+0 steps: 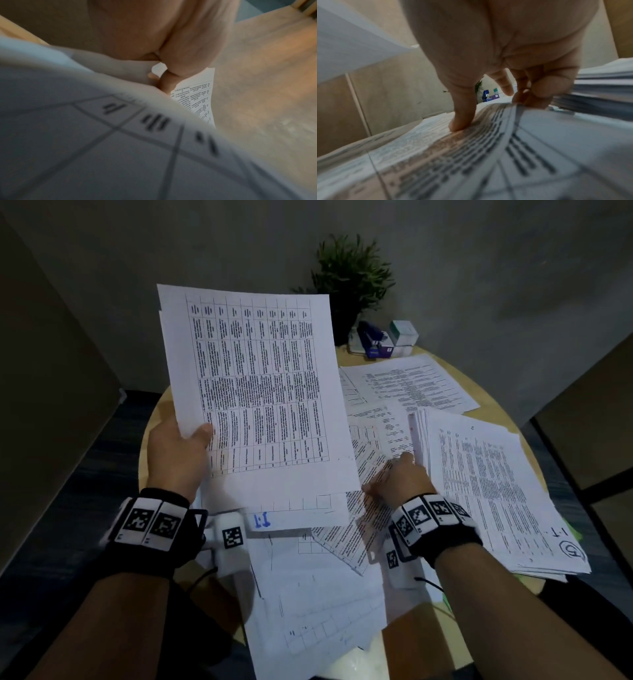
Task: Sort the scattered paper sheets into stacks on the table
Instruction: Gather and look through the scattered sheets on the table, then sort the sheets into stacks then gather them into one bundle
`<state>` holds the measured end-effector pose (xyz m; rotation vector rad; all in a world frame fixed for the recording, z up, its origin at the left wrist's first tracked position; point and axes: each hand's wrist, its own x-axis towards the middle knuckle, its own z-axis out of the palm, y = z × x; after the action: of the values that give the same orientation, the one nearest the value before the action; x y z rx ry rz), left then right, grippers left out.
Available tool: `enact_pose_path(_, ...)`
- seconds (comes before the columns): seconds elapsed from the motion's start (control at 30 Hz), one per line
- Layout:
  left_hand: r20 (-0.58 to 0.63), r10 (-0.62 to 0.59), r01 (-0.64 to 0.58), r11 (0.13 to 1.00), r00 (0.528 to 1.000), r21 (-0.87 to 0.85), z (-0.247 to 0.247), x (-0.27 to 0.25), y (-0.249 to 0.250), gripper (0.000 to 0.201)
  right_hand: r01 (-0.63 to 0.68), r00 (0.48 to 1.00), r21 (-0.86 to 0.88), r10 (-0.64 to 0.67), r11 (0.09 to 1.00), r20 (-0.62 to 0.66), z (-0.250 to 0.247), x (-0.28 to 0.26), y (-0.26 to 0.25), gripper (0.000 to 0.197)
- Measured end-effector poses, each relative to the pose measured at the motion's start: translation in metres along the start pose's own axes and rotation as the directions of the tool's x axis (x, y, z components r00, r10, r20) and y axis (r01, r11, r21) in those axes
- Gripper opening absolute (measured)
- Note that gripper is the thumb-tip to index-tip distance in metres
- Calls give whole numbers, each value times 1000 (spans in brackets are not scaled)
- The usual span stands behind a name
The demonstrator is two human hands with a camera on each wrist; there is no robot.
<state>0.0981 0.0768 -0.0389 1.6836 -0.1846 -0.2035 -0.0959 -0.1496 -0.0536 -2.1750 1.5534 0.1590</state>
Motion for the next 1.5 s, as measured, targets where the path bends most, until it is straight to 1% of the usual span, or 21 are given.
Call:
enact_pose_path(0.07,23,5,-5,1000,1000,-8,0,0,1,34,-4,999,-30,2,1000,-38,-1,0,1,79)
enact_pose_path(0.1,34,5,-4,1000,999,-7,0,-1,1,34,13,997,-121,-22,993,-75,-3,0,1,74)
enact_pose_path(0.17,53,-4,4,1000,999,0,1,-2,0,35,93,984,-317,-136,944,-118,-7,5,-1,72)
enact_pose_path(0.2,58,-11,11,1000,998,0,2,-2,-1,35,152,975,-352,-197,924,-97,-8,9,-3,72)
enact_pose_path(0.3,67,-29,28,1000,997,11,6,-3,-2,33,283,957,-297,-287,912,30,-10,18,-10,63)
enact_pose_path(0.4,89,-24,22,1000,996,21,7,-5,-2,32,246,967,-327,-256,912,14,-13,24,-13,31)
enact_pose_path(0.47,103,-25,23,1000,994,17,8,-6,-1,31,269,963,-265,-264,926,56,-18,27,-11,10)
enact_pose_path(0.53,122,-41,40,999,992,10,9,-6,-2,29,339,939,-91,-332,936,90,-27,27,-6,11)
enact_pose_path(0.6,136,-52,52,999,989,4,12,-6,-3,28,387,916,188,-399,903,32,-37,18,-1,12)
enact_pose_path(0.63,141,-56,57,998,988,-3,13,-6,-3,29,385,908,378,-419,842,8,-41,10,0,13)
enact_pose_path(0.67,148,-62,65,998,987,-12,14,-7,-4,30,342,905,583,-426,737,7,-42,1,0,15)
enact_pose_path(0.7,153,-72,77,997,986,-23,15,-7,-5,30,260,906,755,-423,602,25,-41,-9,-1,19)
enact_pose_path(0.73,157,-85,92,995,984,-37,17,-8,-4,29,174,902,864,-428,472,52,-39,-18,-3,23)
enact_pose_path(0.77,166,-102,113,992,981,-59,18,-8,-4,30,114,896,919,-439,376,69,-36,-25,-5,25)
enact_pose_path(0.9,235,-145,184,971,961,-151,24,-10,-2,36,-6,884,982,-458,190,95,-23,-40,-14,32)
enact_pose_path(1.03,329,-208,303,914,921,-269,23,-10,-1,34,-51,894,994,-439,95,88,-30,-47,-17,43)
enact_pose_path(1.1,392,-234,352,899,889,-261,24,-12,0,35,-61,894,991,-434,122,109,-37,-48,-15,42)
enact_pose_path(1.13,407,-236,353,904,882,-241,25,-13,-1,37,-56,901,983,-416,173,124,-41,-49,-12,38)
enact_pose_path(1.27,378,-175,246,958,909,-149,25,-13,-3,36,5,875,924,-448,383,181,-39,-45,-6,36)
enact_pose_path(1.37,361,-137,183,978,923,-97,21,-10,-6,35,41,896,887,-410,460,171,-38,-40,-3,33)
enact_pose_path(1.5,461,-158,188,982,873,-19,16,-12,-7,36,195,840,776,-511,600,184,-61,-36,-5,33)
